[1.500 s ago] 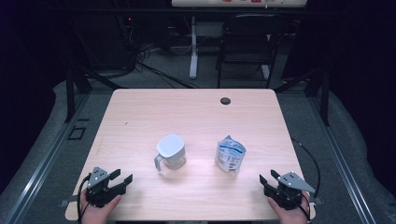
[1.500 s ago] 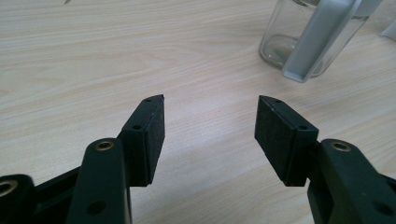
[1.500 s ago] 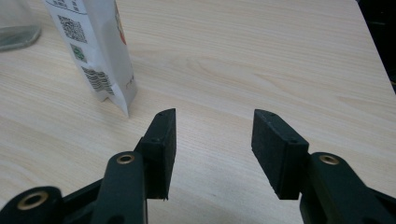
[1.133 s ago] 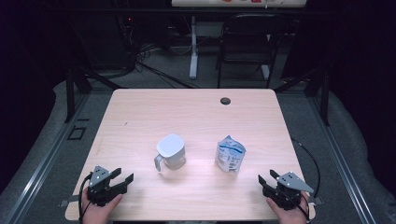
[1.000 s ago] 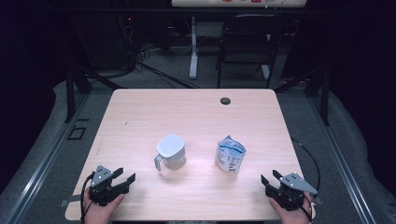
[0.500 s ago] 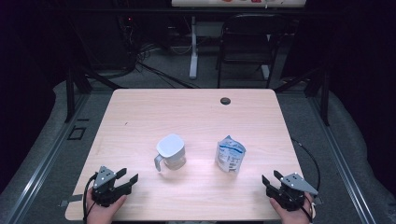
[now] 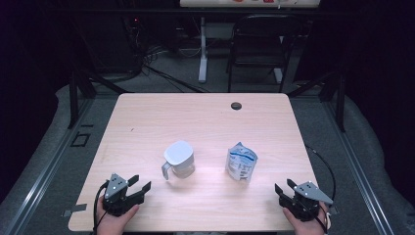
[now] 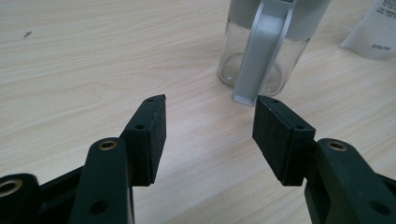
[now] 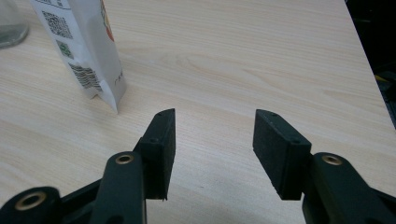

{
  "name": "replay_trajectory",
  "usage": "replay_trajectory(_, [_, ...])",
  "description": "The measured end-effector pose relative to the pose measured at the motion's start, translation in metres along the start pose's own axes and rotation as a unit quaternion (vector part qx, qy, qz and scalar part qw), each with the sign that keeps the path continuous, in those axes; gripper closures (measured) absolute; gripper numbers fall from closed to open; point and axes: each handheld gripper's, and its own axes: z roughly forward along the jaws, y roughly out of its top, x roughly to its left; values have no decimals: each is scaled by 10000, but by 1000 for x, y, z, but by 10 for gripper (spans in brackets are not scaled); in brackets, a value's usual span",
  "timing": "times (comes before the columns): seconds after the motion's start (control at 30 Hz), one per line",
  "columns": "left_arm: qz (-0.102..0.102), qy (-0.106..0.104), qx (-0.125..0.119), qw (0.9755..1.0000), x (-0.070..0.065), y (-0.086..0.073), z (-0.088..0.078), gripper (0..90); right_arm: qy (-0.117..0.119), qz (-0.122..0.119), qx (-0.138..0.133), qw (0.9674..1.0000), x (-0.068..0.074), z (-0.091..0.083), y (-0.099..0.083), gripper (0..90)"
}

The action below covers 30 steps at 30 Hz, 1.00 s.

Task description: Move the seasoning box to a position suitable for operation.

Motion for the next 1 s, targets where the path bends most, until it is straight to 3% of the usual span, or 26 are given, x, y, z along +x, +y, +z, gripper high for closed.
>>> replay_trajectory(0.13, [-146,-128,22,9998,-3,5,4,502,-15,24,17,10000,-2,-1,-1,513])
replay_trajectory(0.23, [-55,-122,114,9998,-8,10,9,517,27,54,11,10000,-2,-1,-1,520])
replay_trajectory(0.6, [-15,-50,117,9999,-18,18,22,457,34,-65,-21,10000,0,-1,0,538])
replay_trajectory(0.83, [-117,-27,60,9999,-23,24,27,450,10,-10,-32,10000,-1,-2,0,526])
replay_trajectory(1.0, [-81,-61,54,9999,-29,27,32,445,34,7,-56,10000,-1,-2,0,520])
